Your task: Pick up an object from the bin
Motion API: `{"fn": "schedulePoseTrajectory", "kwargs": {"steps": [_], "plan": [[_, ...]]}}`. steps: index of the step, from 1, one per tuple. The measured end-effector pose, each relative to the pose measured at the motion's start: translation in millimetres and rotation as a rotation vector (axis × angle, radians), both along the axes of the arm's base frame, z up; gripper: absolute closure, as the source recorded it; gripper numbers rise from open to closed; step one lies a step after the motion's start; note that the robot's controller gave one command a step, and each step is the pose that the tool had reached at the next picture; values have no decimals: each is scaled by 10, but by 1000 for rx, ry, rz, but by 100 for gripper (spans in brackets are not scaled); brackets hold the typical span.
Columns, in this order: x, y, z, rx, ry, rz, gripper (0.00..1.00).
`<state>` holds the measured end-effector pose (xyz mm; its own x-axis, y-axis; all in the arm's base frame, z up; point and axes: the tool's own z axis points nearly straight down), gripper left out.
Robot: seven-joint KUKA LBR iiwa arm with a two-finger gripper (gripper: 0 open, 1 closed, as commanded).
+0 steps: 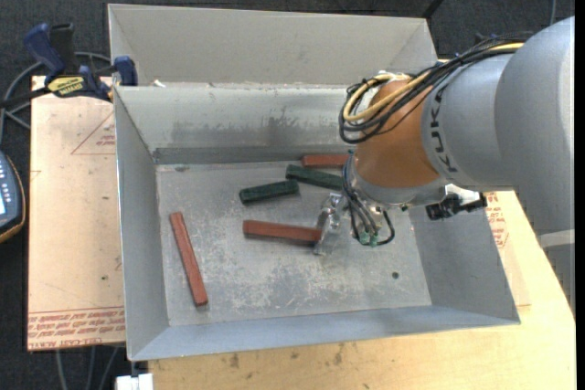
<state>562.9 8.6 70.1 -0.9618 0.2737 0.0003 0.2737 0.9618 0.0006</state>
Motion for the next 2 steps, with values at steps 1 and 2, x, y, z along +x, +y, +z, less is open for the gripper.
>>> {"fn": "schedulePoseTrajectory", "kwargs": {"steps": [1, 2], "plan": [[94, 338, 5, 1, -5, -1, 100], [242, 375, 5, 1, -3, -277, 100]]}}
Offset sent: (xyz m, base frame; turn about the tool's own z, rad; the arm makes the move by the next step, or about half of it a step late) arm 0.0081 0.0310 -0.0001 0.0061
